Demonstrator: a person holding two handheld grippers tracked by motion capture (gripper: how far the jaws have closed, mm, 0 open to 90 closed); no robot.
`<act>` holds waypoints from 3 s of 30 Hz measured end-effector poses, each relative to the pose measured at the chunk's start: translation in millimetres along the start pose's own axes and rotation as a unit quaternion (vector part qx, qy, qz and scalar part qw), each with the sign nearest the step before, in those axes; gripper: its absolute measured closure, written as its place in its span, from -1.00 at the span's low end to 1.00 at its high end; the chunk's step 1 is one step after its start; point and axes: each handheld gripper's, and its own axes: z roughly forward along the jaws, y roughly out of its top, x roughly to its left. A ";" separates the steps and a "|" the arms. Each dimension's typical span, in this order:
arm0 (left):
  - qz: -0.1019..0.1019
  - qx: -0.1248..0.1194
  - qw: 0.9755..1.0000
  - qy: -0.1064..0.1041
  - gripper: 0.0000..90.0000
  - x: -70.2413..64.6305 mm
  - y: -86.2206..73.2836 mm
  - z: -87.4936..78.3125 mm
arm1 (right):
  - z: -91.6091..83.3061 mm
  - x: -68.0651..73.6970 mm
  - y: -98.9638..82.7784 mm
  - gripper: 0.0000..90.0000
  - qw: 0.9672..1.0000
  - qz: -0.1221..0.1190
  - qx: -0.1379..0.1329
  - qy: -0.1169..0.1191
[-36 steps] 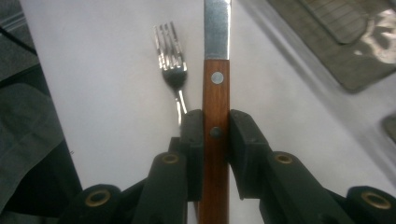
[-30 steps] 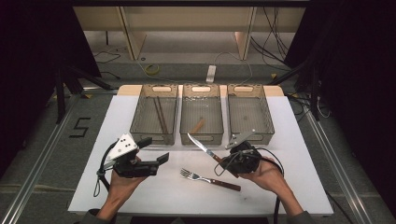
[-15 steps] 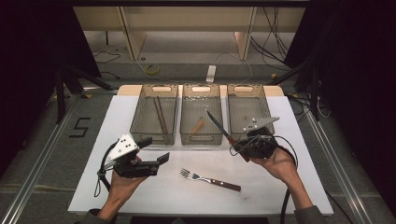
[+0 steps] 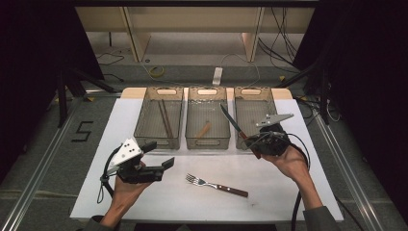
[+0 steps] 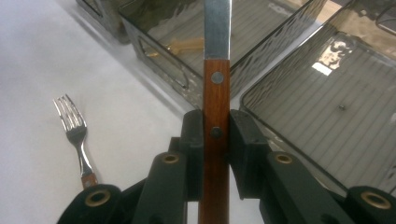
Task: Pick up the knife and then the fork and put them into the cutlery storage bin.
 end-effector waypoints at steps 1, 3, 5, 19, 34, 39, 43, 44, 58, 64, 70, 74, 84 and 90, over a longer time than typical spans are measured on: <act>-0.001 -0.001 1.000 0.000 -0.65 -0.1 0.0 0.1 | -0.4 -1.3 0.7 0.71 1.000 0.002 -0.001 -0.001; -0.002 -0.001 1.000 0.001 -0.65 0.0 -0.1 -0.1 | -0.9 -5.0 2.1 0.71 1.000 0.003 -0.001 -0.007; -0.001 -0.001 1.000 0.001 -0.65 0.2 -0.2 0.0 | -1.2 -9.1 3.5 0.71 1.000 0.009 -0.001 -0.013; 0.001 0.001 1.000 0.002 -0.65 0.1 -0.5 0.6 | 3.3 -41.1 16.6 0.71 0.997 0.058 0.001 -0.041; 0.000 -0.002 1.000 0.001 -0.65 -0.6 -0.5 0.6 | 30.0 -72.2 43.0 0.71 0.988 0.130 0.020 -0.085; -0.001 -0.002 1.000 0.000 -0.65 -1.1 -0.6 0.7 | 46.2 -76.6 46.0 0.70 0.984 0.134 0.048 -0.105; -0.001 -0.003 1.000 0.000 -0.65 -1.1 -0.6 0.7 | 55.3 -79.3 45.6 0.70 0.982 0.146 0.058 -0.104; 0.000 -0.003 1.000 0.000 -0.65 -1.0 -0.5 0.5 | 56.9 -79.1 45.8 0.70 0.982 0.148 0.059 -0.106; -0.001 -0.002 1.000 0.000 -0.65 -0.7 -0.5 0.2 | 71.4 -87.9 40.7 0.18 0.972 0.187 0.080 -0.117; -0.001 -0.003 1.000 0.000 -0.65 -1.0 -0.4 0.2 | 62.7 -83.2 43.3 -0.14 0.978 0.172 0.054 -0.103; -0.002 -0.003 1.000 0.001 -0.65 0.0 -0.5 0.0 | 49.8 -66.1 42.7 -0.26 0.989 0.128 0.036 -0.062; -0.001 -0.001 1.000 0.000 -0.65 0.3 -0.6 0.5 | 36.9 -44.5 40.2 -0.33 0.995 0.090 0.030 -0.024; -0.001 -0.005 1.000 0.000 -0.65 -0.4 -0.6 0.8 | 15.6 1.0 21.5 -0.42 0.999 0.037 -0.001 0.017; 0.000 -0.005 1.000 0.000 -0.65 -0.7 -0.7 0.1 | 17.4 13.9 20.8 -0.46 0.999 0.018 0.010 0.027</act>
